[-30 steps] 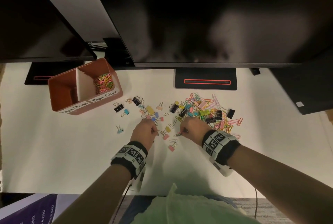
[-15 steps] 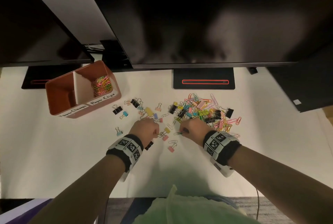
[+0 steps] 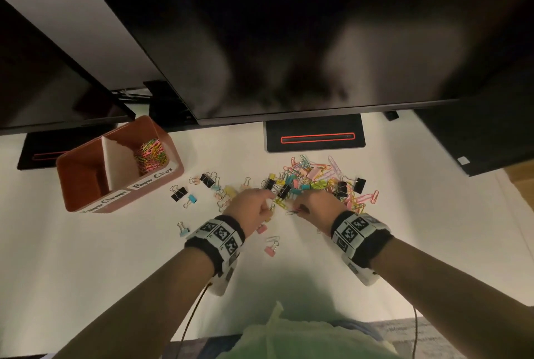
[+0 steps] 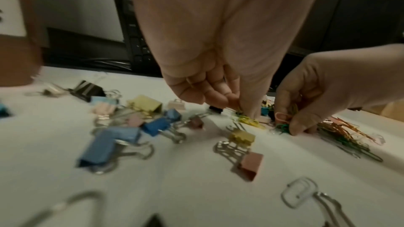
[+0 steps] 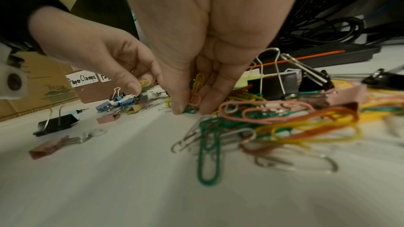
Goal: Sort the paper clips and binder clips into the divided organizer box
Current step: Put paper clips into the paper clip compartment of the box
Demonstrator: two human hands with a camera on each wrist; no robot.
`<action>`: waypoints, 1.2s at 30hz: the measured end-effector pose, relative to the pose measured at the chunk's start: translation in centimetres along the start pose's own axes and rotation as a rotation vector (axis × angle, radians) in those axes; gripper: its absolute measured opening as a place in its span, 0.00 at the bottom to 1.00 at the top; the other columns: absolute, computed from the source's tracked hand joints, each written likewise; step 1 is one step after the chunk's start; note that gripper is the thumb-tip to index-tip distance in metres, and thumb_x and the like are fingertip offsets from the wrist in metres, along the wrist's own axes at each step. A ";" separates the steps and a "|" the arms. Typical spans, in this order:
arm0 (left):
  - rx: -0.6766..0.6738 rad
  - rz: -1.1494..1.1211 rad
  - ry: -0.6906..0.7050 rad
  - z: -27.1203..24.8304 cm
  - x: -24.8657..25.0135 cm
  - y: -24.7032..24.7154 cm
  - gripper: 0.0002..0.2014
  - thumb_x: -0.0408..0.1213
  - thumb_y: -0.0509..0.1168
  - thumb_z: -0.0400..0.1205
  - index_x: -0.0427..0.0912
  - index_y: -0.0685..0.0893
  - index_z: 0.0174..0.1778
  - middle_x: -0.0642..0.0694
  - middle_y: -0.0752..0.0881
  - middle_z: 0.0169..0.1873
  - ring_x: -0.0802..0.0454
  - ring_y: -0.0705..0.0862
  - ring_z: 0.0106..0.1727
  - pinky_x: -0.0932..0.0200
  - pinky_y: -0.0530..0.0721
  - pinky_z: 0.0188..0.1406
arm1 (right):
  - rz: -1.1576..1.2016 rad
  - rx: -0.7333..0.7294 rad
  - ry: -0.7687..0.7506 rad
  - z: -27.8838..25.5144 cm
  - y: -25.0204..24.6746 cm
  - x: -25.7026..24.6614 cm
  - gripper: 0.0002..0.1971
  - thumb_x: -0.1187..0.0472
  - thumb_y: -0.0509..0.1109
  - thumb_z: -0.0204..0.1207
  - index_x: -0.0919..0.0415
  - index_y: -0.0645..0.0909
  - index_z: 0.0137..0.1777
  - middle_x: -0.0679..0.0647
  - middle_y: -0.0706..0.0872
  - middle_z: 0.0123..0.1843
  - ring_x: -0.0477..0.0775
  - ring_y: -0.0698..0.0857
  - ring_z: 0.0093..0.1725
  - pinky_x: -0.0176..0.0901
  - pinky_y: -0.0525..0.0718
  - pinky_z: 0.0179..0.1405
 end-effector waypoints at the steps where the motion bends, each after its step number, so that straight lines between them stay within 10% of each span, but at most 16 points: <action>1: -0.012 -0.001 -0.020 0.6 0.2 0.5 0.16 0.34 0.66 0.79 0.45 0.79 0.63 0.53 0.80 0.37 0.59 0.79 0.36 0.73 0.76 0.33 | -0.003 -0.005 0.011 0.0 -0.1 0.2 0.07 0.62 0.65 0.78 0.64 0.83 0.48 0.57 0.87 0.47 0.57 0.83 0.46 0.48 0.83 0.52; 6: 0.081 0.164 0.035 2.2 1.9 0.9 0.14 0.39 0.67 0.79 0.46 0.82 0.60 0.46 0.87 0.44 0.50 0.81 0.45 0.54 0.82 0.49 | 0.005 -0.018 0.019 -0.3 -0.4 0.8 0.08 0.61 0.65 0.78 0.64 0.83 0.48 0.58 0.87 0.47 0.57 0.83 0.46 0.50 0.83 0.53; 22: -0.046 0.315 0.087 2.0 1.2 2.9 0.10 0.30 0.59 0.82 0.37 0.77 0.58 0.40 0.80 0.56 0.45 0.77 0.60 0.59 0.73 0.54 | 0.047 -0.052 0.013 -0.5 -0.5 0.0 0.09 0.62 0.64 0.79 0.63 0.84 0.53 0.57 0.87 0.52 0.55 0.83 0.51 0.44 0.82 0.55; 28: 0.295 -0.131 -0.012 -1.8 -1.3 -5.8 0.01 0.33 0.64 0.80 0.41 0.80 0.46 0.48 0.83 0.39 0.52 0.82 0.41 0.60 0.83 0.42 | 0.088 0.062 -0.095 0.7 -3.6 -4.7 0.09 0.60 0.66 0.79 0.59 0.84 0.56 0.54 0.87 0.53 0.50 0.82 0.49 0.40 0.80 0.54; 36: 0.629 -0.209 -0.322 -6.5 -11.4 -20.6 0.04 0.37 0.68 0.78 0.45 0.79 0.43 0.54 0.81 0.34 0.56 0.81 0.39 0.67 0.82 0.43 | 0.137 0.238 -0.237 9.2 -8.9 -18.5 0.10 0.60 0.66 0.78 0.61 0.84 0.55 0.56 0.87 0.51 0.54 0.83 0.51 0.37 0.76 0.52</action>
Point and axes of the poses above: each hand's wrist, its own z-axis towards the middle knuckle, its own y-axis out of the palm, x = y × z, the point moved 6 cm from there along z, towards the middle knuckle
